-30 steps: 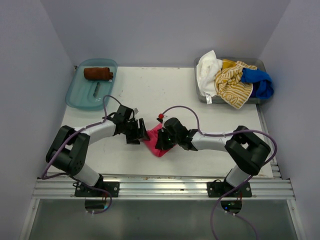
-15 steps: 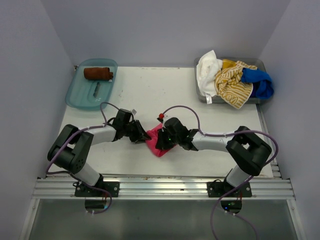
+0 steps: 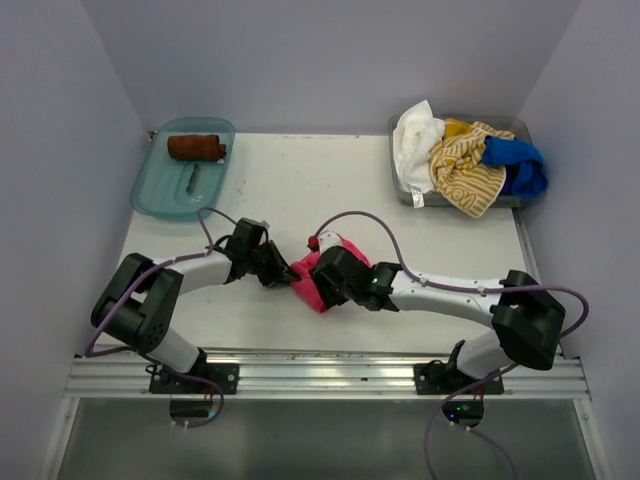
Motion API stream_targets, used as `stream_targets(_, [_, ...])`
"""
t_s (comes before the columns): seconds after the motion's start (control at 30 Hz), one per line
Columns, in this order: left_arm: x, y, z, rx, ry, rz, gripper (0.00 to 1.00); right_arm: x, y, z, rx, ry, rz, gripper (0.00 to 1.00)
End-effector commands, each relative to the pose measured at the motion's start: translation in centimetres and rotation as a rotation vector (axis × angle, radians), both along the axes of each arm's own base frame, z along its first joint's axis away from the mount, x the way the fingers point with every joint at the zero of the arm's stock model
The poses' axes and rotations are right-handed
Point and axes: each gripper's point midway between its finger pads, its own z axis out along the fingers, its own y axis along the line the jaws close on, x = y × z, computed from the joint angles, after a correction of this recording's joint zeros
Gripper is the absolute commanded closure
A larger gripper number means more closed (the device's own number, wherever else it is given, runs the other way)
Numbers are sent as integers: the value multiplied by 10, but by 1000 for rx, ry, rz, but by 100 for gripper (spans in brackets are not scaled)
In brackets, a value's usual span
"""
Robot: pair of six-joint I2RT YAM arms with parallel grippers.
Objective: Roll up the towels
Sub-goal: Roll the towel
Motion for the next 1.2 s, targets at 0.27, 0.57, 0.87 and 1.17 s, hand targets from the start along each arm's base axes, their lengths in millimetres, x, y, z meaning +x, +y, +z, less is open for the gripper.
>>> stream_targets(0.27, [-8, 19, -9, 113, 66, 40, 100, -7, 37, 28, -237, -287, 182, 43])
stream_targets(0.57, [-6, 20, -6, 120, 66, 46, 100, -4, 58, -9, -291, -292, 253, 43])
stream_targets(0.87, [-14, 23, -8, 133, 88, 44, 100, 2, 45, -63, -405, -282, 202, 45])
stream_targets(1.17, [-15, 29, 14, 100, 48, 40, 77, -4, 50, -53, -223, -193, 163, 93])
